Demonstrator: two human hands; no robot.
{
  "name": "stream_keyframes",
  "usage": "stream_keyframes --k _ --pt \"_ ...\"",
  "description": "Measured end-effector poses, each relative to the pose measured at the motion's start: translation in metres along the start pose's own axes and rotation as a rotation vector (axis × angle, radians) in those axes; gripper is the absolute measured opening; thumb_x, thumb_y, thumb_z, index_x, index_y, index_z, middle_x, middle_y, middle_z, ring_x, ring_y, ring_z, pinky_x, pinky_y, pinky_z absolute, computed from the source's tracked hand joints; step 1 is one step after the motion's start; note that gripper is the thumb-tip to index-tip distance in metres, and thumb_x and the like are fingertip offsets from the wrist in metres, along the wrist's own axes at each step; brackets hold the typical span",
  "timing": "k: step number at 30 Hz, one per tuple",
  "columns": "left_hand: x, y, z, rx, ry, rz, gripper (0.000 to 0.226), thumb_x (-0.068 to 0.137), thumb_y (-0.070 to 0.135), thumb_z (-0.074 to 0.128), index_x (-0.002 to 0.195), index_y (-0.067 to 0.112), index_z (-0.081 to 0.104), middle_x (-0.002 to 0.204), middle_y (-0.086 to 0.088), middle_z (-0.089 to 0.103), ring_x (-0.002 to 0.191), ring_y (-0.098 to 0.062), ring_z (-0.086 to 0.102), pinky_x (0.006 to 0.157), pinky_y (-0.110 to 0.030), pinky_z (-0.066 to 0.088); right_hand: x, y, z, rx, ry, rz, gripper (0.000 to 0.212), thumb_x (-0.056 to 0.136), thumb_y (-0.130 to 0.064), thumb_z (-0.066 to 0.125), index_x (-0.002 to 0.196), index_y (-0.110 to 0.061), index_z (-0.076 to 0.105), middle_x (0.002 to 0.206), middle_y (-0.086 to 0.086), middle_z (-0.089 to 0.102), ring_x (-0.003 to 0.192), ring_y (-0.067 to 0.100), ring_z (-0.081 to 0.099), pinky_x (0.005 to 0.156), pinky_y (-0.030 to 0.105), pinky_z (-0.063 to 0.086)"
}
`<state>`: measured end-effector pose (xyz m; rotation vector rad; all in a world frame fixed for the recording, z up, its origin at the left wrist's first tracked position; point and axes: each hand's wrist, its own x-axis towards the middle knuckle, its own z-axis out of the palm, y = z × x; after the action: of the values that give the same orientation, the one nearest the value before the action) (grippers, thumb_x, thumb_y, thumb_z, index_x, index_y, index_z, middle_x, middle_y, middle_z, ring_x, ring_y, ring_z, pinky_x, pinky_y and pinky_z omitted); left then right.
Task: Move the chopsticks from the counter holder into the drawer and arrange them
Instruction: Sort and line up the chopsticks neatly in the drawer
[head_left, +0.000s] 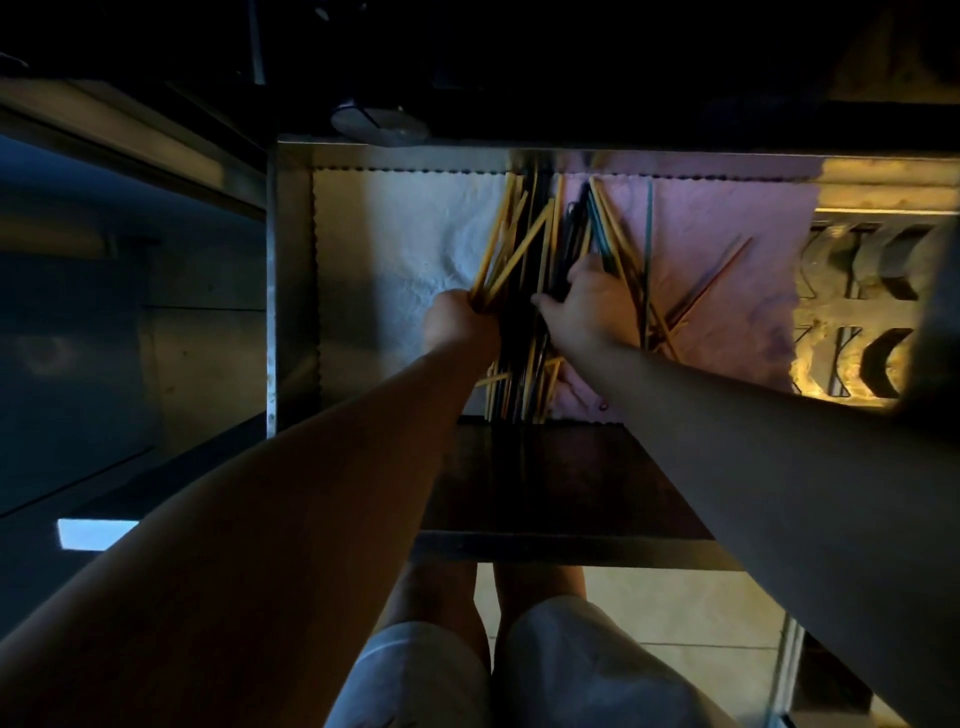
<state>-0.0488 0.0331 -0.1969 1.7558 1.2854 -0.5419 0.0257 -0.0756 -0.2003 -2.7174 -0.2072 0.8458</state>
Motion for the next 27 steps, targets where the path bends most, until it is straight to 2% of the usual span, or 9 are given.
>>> stream_keyframes --k 3,7,9,11,13,15,20,24,27 --pt "0.001 -0.001 -0.002 0.002 -0.004 -0.016 0.020 0.086 0.019 0.063 0.097 0.006 0.072 0.087 -0.014 0.071 0.084 -0.027 0.068 0.069 -0.029 0.051 0.004 -0.010 0.002 -0.018 -0.044 0.062 0.056 0.086 -0.035 0.064 0.128 -0.005 0.043 0.119 0.013 0.062 0.107 0.031 0.062 0.085 0.038 0.053" --pt "0.000 -0.004 -0.003 -0.046 -0.007 -0.032 0.014 0.088 0.021 0.063 0.091 0.011 0.072 0.070 -0.002 0.066 0.069 -0.017 0.065 0.050 -0.020 0.041 0.011 -0.015 0.003 0.013 -0.099 0.187 0.041 0.083 -0.026 0.063 0.117 -0.006 0.054 0.118 0.012 0.064 0.106 0.028 0.063 0.078 0.029 0.049" --pt "0.000 -0.006 -0.003 -0.080 -0.013 -0.040 0.016 0.088 0.024 0.064 0.093 0.011 0.072 0.075 -0.003 0.069 0.072 -0.017 0.066 0.055 -0.020 0.046 0.013 -0.012 0.002 0.032 -0.134 0.201 0.035 0.084 -0.027 0.062 0.112 -0.006 0.061 0.115 0.012 0.065 0.103 0.028 0.064 0.072 0.026 0.045" --pt "0.002 -0.006 -0.004 -0.098 -0.016 -0.049 0.015 0.087 0.023 0.065 0.095 0.012 0.073 0.082 -0.006 0.072 0.076 -0.018 0.067 0.063 -0.024 0.049 0.014 -0.009 0.002 0.055 -0.134 0.171 0.031 0.086 -0.028 0.059 0.106 -0.006 0.067 0.111 0.013 0.066 0.104 0.029 0.063 0.077 0.026 0.047" --pt "0.004 -0.007 -0.004 -0.113 -0.013 -0.056 0.016 0.087 0.025 0.066 0.095 0.013 0.073 0.083 -0.006 0.072 0.076 -0.017 0.067 0.065 -0.024 0.049 0.011 -0.004 -0.001 0.116 -0.081 0.156 0.029 0.089 -0.031 0.058 0.100 -0.008 0.071 0.108 0.013 0.068 0.102 0.030 0.064 0.083 0.029 0.049" --pt "0.004 -0.008 -0.003 -0.143 -0.020 -0.061 0.020 0.088 0.030 0.066 0.094 0.013 0.073 0.083 -0.006 0.072 0.075 -0.018 0.066 0.063 -0.025 0.049 0.007 0.005 -0.004 0.210 -0.014 0.183 0.029 0.089 -0.034 0.058 0.097 -0.010 0.073 0.103 0.012 0.071 0.098 0.030 0.065 0.077 0.026 0.047" --pt "0.003 -0.008 0.000 -0.164 -0.018 -0.068 0.015 0.086 0.028 0.068 0.076 0.016 0.068 0.077 -0.008 0.072 0.069 -0.020 0.066 0.062 -0.028 0.053 0.005 0.026 -0.013 0.310 0.036 0.263 0.035 0.093 -0.031 0.055 0.114 -0.006 0.067 0.120 0.016 0.065 0.113 0.031 0.059 0.094 0.030 0.045" --pt "0.004 -0.007 0.001 -0.135 -0.017 -0.047 0.015 0.086 0.024 0.066 0.090 0.010 0.072 0.082 -0.012 0.072 0.078 -0.025 0.068 0.071 -0.035 0.058 -0.003 0.033 -0.019 0.180 0.117 0.162 0.026 0.088 -0.023 0.058 0.110 -0.009 0.060 0.111 0.014 0.064 0.106 0.031 0.059 0.087 0.034 0.046" --pt "0.004 -0.008 0.001 -0.129 -0.013 -0.044 0.012 0.085 0.021 0.066 0.089 0.011 0.071 0.079 -0.009 0.072 0.074 -0.021 0.069 0.066 -0.031 0.057 -0.008 0.022 -0.019 0.155 0.126 -0.003 0.021 0.086 -0.024 0.060 0.105 -0.015 0.058 0.108 0.011 0.064 0.102 0.029 0.059 0.084 0.038 0.050"
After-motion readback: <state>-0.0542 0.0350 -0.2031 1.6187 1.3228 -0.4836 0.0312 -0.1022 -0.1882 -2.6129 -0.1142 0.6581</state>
